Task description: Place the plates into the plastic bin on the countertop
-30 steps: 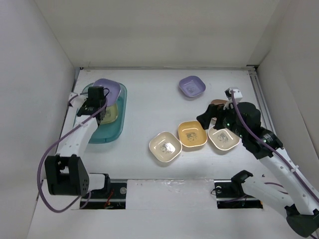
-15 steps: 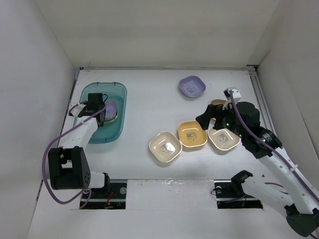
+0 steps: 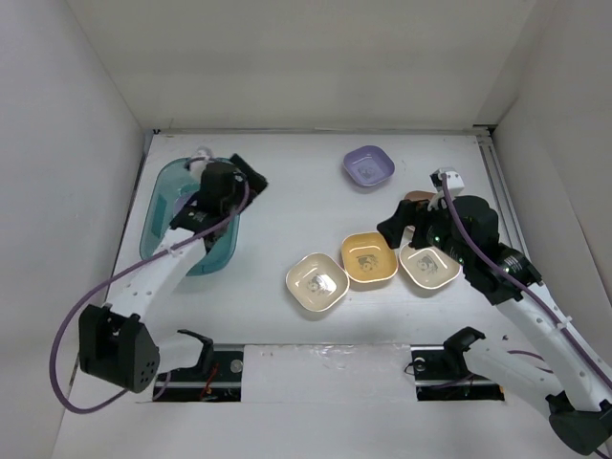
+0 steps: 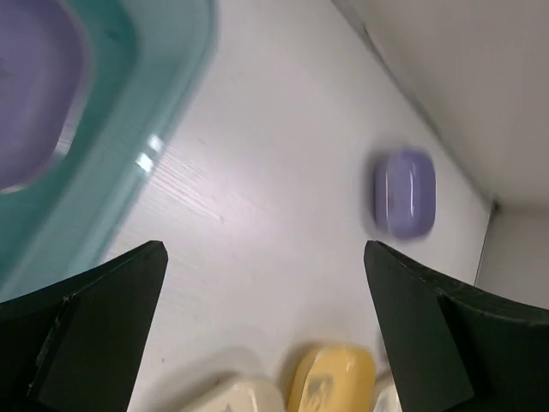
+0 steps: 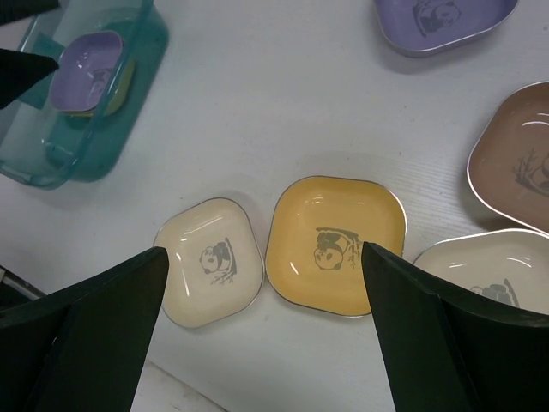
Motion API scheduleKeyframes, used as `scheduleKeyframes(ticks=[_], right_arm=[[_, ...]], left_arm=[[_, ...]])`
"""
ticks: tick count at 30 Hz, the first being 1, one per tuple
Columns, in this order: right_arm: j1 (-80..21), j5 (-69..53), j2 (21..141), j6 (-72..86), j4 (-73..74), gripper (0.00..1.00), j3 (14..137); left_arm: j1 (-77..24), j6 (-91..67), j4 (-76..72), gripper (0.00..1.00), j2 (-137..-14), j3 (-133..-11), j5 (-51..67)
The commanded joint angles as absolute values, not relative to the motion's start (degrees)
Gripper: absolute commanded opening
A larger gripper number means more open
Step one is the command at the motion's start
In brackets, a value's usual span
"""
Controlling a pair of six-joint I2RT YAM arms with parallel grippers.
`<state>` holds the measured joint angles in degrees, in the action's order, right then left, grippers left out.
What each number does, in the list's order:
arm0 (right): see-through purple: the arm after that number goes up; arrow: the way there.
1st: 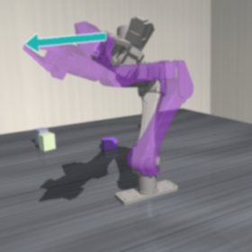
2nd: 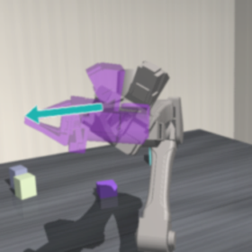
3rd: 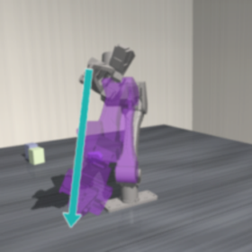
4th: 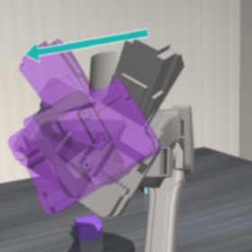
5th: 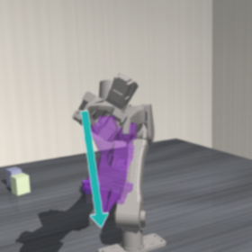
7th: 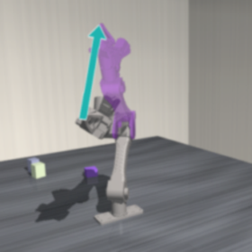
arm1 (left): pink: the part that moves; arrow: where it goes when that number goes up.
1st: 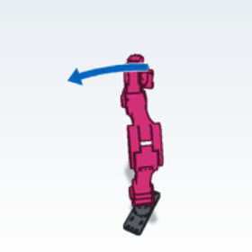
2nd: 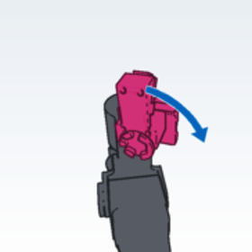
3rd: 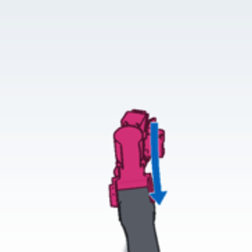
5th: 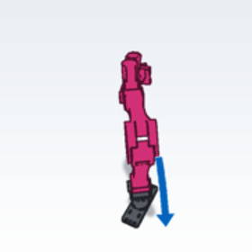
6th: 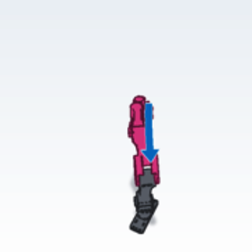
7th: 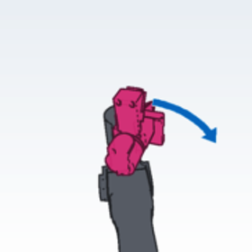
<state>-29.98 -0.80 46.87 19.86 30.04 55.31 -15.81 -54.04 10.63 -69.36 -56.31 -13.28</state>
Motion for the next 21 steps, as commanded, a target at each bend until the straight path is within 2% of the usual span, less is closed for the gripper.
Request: scheduleKeyframes(ticks=[1,4,11,14,20,21], right_arm=[[-29.53,0.88,46.05,19.42,29.09,1.0,56.69],[-29.53,0.88,45.53,19.42,29.09,1.0,56.69],[-29.53,0.35,44.3,20.04,29.71,1.0,57.22],[-29.53,0.35,44.3,20.04,29.71,1.0,57.22],[-29.53,0.35,44.82,20.57,29.18,1.0,57.22],[-29.53,0.35,44.82,20.57,29.18,1.0,57.22]], left_arm=[[-25.1,-38.34,9.67,1.0,-74.15,-57.57,-5.29],[-31.18,-34.03,8.18,1.0,-77.42,-53.9,-1.5],[-40.16,-34.01,6.33,1.0,-78.75,-45.89,-2.11],[-42.8,-35.76,5.8,0.95,-80.24,-43.69,-2.36],[-45.18,-40.95,10.7,0.72,-84.72,-41.92,-8.07],[-46.05,-41.65,11.42,0.64,-85.25,-41.92,-10.61]])
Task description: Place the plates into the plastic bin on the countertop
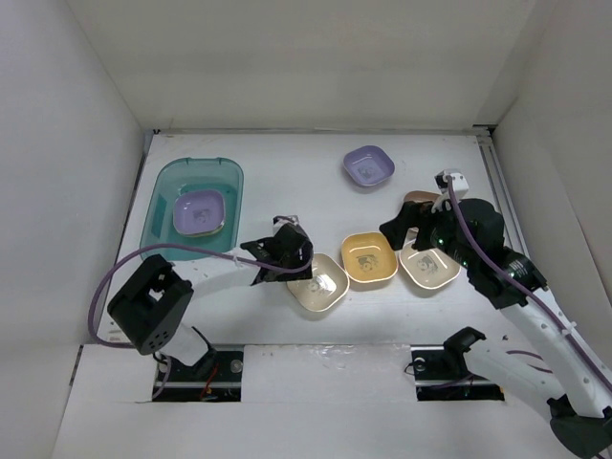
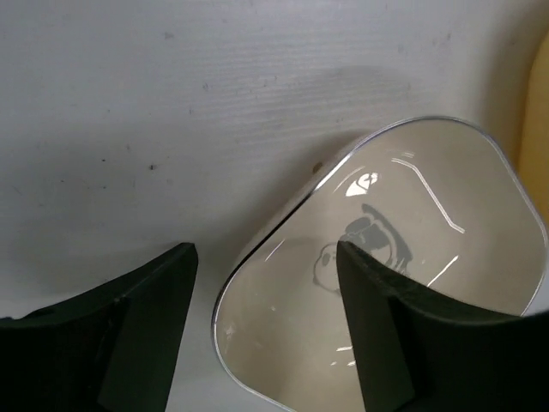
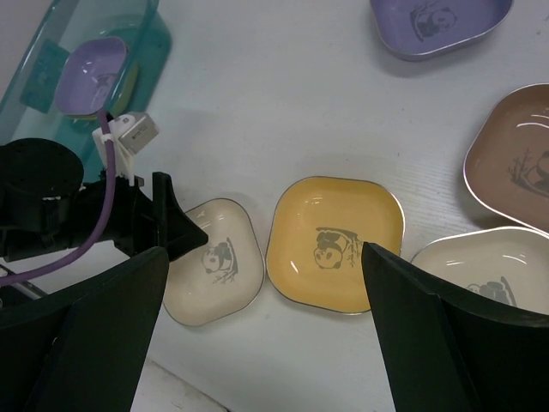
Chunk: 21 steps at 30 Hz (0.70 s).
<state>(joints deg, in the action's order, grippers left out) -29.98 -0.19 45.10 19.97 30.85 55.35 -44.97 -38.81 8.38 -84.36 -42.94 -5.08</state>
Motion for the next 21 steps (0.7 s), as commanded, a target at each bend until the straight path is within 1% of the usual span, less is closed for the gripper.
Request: scheduleKeyframes(ticks=[1,2,3,4,6,7,8,9,11,15,18,20,21], right_arm=[[-29.53,0.35,44.82,20.57,29.18,1.0,57.22],[-29.53,0.35,44.82,20.57,29.18,1.0,57.22],[-29.53,0.35,44.82,20.57,28.66,1.0,56.69],[-29.53,-0.17,44.82,20.57,28.65,1.0,56.69],[-29.53,-0.18,45.53,20.57,28.65,1.0,56.69],[-29.53,-0.18,46.05,20.57,28.65,1.0,56.69],[-29.53,-0.7,46.05,20.57,28.04,1.0,56.69],[-29.53,-0.7,46.05,21.09,28.04,1.0,56.69],[-29.53,-0.7,46.05,21.09,28.04,1.0,56.69],[-29.53,-1.23,46.58,21.09,26.9,1.0,56.69],[-29.53,-1.84,47.72,21.09,26.19,1.0,56.69],[-29.53,-2.37,48.95,21.09,25.06,1.0,56.69],[-29.53,-2.37,48.96,21.09,25.05,1.0,56.17]], left_arm=[[-46.05,-42.97,12.03,0.62,-86.65,-41.92,-11.85],[-46.05,-43.67,13.69,0.59,-87.62,-41.92,-13.08],[-46.05,-43.68,14.32,0.52,-88.5,-41.92,-15.01],[-46.05,-46.03,15.46,0.4,-90.16,-43.32,-16.68],[-46.05,-47.8,19.24,0.26,-90.88,-44.56,-19.41],[-46.05,-51.03,22.29,0.18,-90.88,-45.6,-22.73],[-46.05,-51.06,22.32,0.13,-90.18,-45.62,-24.16],[-46.05,-53.07,24.33,0.13,-89.31,-46.14,-25.39],[-46.05,-56.06,27.06,0.01,-86.15,-46.66,-29.87],[-41.94,-58.01,30.14,0.0,-80.88,-49.39,-34.27],[-40.17,-56.17,30.67,0.0,-77.89,-54.46,-36.82],[-36.58,-54.86,28.84,0.0,-76.73,-57.38,-36.83],[-34.65,-51.28,27.26,0.0,-76.12,-59.57,-34.04]])
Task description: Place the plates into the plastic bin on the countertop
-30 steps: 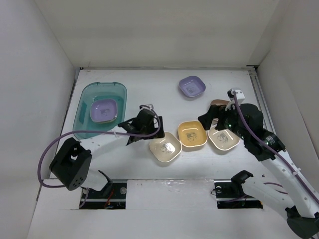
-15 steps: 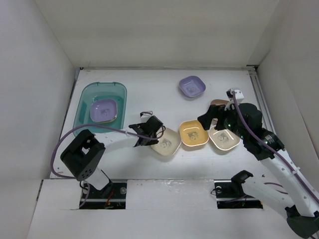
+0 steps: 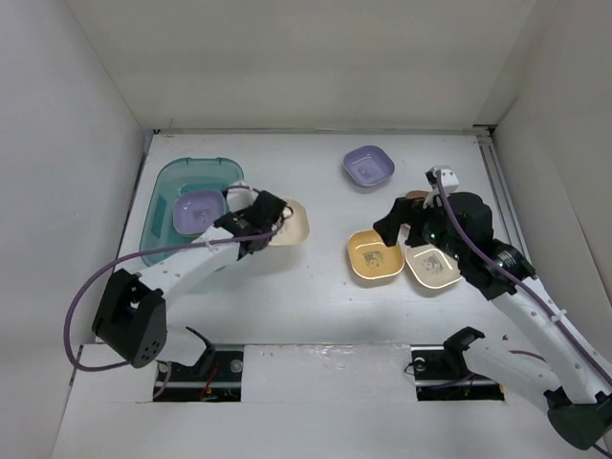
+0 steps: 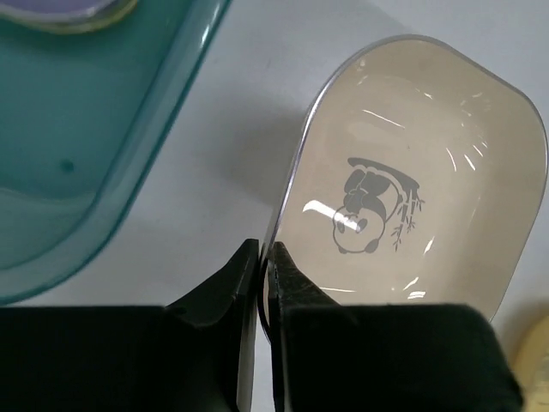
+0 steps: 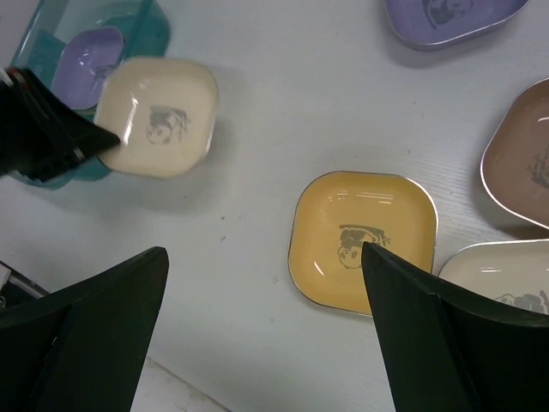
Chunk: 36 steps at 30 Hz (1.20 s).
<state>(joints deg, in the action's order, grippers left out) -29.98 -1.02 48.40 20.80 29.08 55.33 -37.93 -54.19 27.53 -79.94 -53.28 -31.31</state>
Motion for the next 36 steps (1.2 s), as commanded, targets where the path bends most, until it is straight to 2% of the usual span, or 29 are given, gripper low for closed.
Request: scheduleKeyframes(ticks=[1,8,12,22,26,29,32,35,36], right_arm=[[-29.53,-2.9,49.56,21.09,24.35,1.0,56.16],[-29.53,-3.51,53.61,21.09,22.15,1.0,55.63],[-29.53,-4.22,56.59,20.57,21.53,1.0,55.63],[-29.53,-5.45,57.13,20.04,20.39,1.0,55.63],[-29.53,-5.97,57.13,20.04,20.39,1.0,55.63],[-29.53,-5.98,57.13,20.04,20.39,1.0,55.63],[-29.53,-5.98,57.13,20.04,20.39,1.0,55.63],[-29.53,-6.5,57.66,20.04,20.39,1.0,55.63],[-29.53,-6.5,57.66,20.04,20.39,1.0,55.63]], left_arm=[[-29.58,-50.2,26.03,0.0,-75.59,-60.46,-32.62],[-3.39,-44.12,16.88,0.0,-81.98,-65.13,-13.82],[3.23,-41.67,15.99,0.0,-86.74,-67.76,-8.18],[4.56,-42.89,20.12,0.0,-89.38,-67.24,-15.91],[4.57,-44.91,22.39,0.0,-86.23,-67.24,-19.33],[4.57,-45.97,24.69,0.08,-84.03,-67.76,-22.84],[4.57,-46.49,25.22,0.12,-82.1,-67.24,-23.47],[4.57,-46.49,26.45,0.3,-81.56,-66.01,-24.16],[4.57,-47.02,26.46,0.4,-81.04,-66.01,-24.17]])
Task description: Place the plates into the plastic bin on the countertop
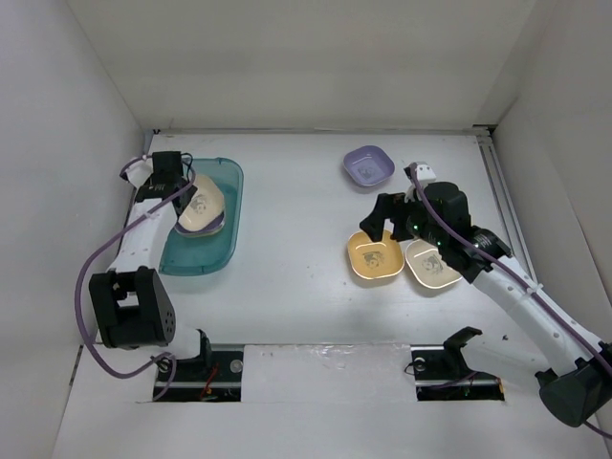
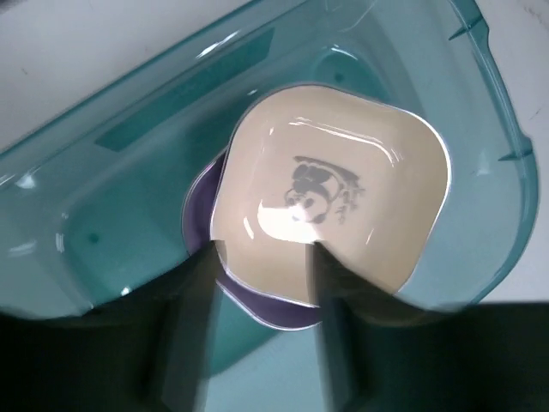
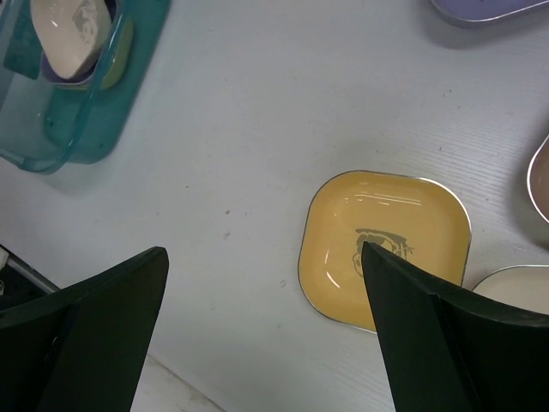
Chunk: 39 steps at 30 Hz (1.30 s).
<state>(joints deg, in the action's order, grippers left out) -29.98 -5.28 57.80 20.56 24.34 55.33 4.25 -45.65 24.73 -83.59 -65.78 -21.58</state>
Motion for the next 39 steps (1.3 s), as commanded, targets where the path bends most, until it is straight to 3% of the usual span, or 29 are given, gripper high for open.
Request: scheduleKeyframes(ticks=[1,3,5,6,10,15,21,29,34,36,38,39], right_arm=[[-29.53,-6.5,57.66,20.04,20.39,1.0,55.63],[-29.53,-6.5,57.13,20.04,20.39,1.0,55.63],[-29.53,-6.5,57.13,20.04,20.91,1.0,55.63],[-29.53,-6.5,57.13,20.04,20.92,1.0,55.63],[-29.53,-3.79,55.46,20.04,22.32,1.0,56.16],[-29.53,3.77,50.11,20.56,24.6,1.0,57.3],[-29.53,14.67,46.32,21.71,33.3,1.0,62.05],[-29.53,14.16,44.12,21.71,34.19,1.0,62.14],[-29.53,10.02,44.12,21.71,33.13,1.0,60.3],[-29.53,9.23,43.59,21.71,33.13,1.0,59.77],[-29.53,9.23,43.59,21.71,33.13,1.0,59.77],[-29.53,9.23,42.98,21.71,33.13,1.0,59.77]], left_arm=[[4.57,-47.54,28.02,0.67,-80.34,-66.01,-24.78],[4.57,-48.16,28.04,0.78,-77.98,-65.48,-25.4],[4.57,-48.16,28.04,0.99,-76.04,-64.86,-25.4],[4.57,-48.16,28.73,1.0,-75.07,-65.65,-25.4],[-0.33,-41.15,18.91,1.0,-68.3,-63.29,-14.09],[-25.88,-39.98,20.74,1.0,-76.01,-67.58,-15.9],[-46.9,-47.97,15.13,1.0,-84.35,-62.23,-13.97],[-55.54,-51.24,6.6,1.0,-98.69,-66.09,-12.66],[-55.55,-52.46,5.79,1.0,-105.63,-70.56,-11.77],[-55.55,-54.31,10.34,0.95,-109.06,-72.68,-13.53],[-55.55,-55.2,13.26,0.83,-110.39,-74.17,-16.52],[-55.55,-55.72,14.66,0.68,-110.91,-74.79,-17.39]])
